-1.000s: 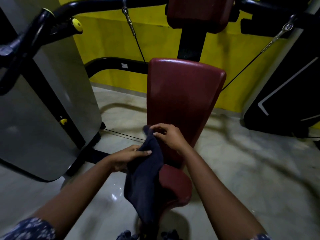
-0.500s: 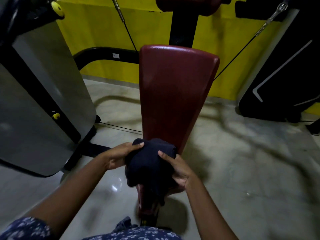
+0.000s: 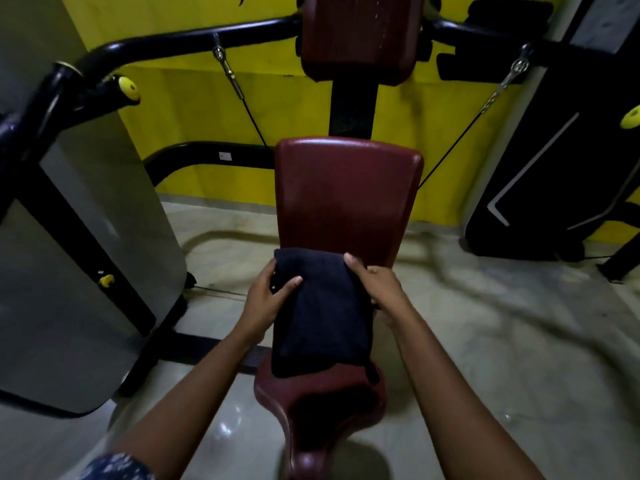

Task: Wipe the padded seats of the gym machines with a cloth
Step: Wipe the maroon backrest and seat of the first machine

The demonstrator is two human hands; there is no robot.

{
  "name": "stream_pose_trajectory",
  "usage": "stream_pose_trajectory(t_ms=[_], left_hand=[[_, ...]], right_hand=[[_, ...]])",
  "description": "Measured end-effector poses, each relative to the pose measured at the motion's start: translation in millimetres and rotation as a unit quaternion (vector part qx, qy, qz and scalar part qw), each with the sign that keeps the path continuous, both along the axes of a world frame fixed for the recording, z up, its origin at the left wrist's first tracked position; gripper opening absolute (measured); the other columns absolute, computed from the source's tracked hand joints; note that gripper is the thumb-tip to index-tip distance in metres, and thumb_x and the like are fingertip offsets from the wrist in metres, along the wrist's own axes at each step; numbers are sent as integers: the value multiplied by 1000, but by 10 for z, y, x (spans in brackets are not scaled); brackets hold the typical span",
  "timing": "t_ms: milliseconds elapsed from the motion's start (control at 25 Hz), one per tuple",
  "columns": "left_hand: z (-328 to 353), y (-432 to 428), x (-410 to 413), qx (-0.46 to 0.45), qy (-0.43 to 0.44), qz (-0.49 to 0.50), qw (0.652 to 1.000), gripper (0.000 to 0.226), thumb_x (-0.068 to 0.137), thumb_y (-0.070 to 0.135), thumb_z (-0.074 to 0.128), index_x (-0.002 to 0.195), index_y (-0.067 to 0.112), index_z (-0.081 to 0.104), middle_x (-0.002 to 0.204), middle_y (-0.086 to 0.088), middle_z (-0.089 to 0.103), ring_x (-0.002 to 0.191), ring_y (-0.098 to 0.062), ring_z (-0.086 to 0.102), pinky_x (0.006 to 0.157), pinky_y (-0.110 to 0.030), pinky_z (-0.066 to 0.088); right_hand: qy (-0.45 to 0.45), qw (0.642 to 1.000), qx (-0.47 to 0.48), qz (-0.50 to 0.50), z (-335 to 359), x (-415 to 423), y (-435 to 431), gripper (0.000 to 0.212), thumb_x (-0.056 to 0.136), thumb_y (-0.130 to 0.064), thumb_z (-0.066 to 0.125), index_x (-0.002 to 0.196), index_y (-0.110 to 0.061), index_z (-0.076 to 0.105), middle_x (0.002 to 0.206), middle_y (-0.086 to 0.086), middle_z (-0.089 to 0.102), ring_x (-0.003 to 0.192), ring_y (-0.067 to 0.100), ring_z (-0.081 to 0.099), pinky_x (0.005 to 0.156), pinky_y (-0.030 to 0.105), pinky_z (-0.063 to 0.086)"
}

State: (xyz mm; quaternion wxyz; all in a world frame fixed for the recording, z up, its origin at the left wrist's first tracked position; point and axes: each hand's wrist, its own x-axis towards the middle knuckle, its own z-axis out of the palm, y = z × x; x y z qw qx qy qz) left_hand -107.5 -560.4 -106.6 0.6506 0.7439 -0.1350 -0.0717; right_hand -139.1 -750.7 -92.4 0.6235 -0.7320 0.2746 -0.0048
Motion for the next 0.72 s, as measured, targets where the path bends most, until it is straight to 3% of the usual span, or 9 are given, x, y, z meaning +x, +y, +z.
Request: stream_pose_trajectory(t_ms=[80, 160, 280, 360, 440, 560, 640, 720], left_hand=[[44, -89, 239, -32, 19, 7, 999, 37, 93, 14, 55, 129, 17, 48, 126, -5, 60, 117, -19, 58, 99, -39, 48], [109, -142, 484, -51, 60, -12, 997, 46, 96, 14, 50, 140, 13, 39, 138, -8, 51, 125, -23, 51, 104, -42, 44], [311, -234, 690, -69, 147, -100, 982, 40, 96, 23, 48, 136, 19, 45, 131, 0, 58, 117, -13, 57, 96, -31, 49], [521, -267, 858, -63, 169, -207, 962, 32, 94, 28, 46, 124, 22, 55, 116, 6, 67, 104, -7, 64, 84, -21, 53], [634, -215, 1154, -27, 159, -257, 953, 31, 94, 26, 46, 122, 19, 58, 115, 1, 67, 99, -8, 66, 80, -20, 53], [577, -6, 1712, 27, 74, -180, 980, 29, 96, 30, 47, 123, 28, 57, 126, 3, 59, 112, -9, 59, 84, -23, 49], [434, 79, 2083, 32, 40, -80, 996, 49, 93, 40, 50, 140, 33, 38, 143, 2, 43, 130, -14, 42, 98, -32, 37], [331, 51, 2422, 20, 67, -31, 997, 70, 90, 49, 48, 149, 32, 16, 155, 0, 24, 141, -20, 26, 108, -42, 26]], right_hand=[[-94, 973, -200, -65, -57, -93, 177, 49, 84, -48, 62, 120, -15, 57, 120, 5, 57, 111, 23, 55, 89, 25, 40], [-232, 934, -266, -61, -183, -164, 533, 55, 85, -50, 56, 134, -27, 46, 138, -1, 43, 130, 17, 40, 102, 19, 27], [-264, 923, -277, -48, -395, 210, 825, 66, 80, -71, 42, 140, -47, 26, 155, -5, 13, 143, 14, 11, 113, 30, 17], [-315, 914, -224, -124, -395, 576, 866, 63, 83, -63, 46, 140, -43, 26, 153, 4, 21, 140, 13, 20, 112, 26, 26], [-368, 882, -212, -205, -361, 911, 904, 53, 86, -39, 50, 137, -35, 34, 144, 13, 37, 132, 13, 34, 105, 12, 30], [-403, 836, -213, -307, -323, 1322, 890, 47, 88, -24, 47, 135, -25, 44, 137, 18, 46, 127, 14, 40, 101, 4, 27], [-414, 804, -258, -339, -250, 1619, 786, 46, 90, -22, 47, 136, -24, 43, 139, 17, 45, 128, 18, 40, 104, 10, 29], [-395, 794, -350, -303, -170, 2017, 719, 49, 92, -24, 44, 140, -31, 34, 146, 12, 36, 132, 20, 35, 107, 25, 32]])
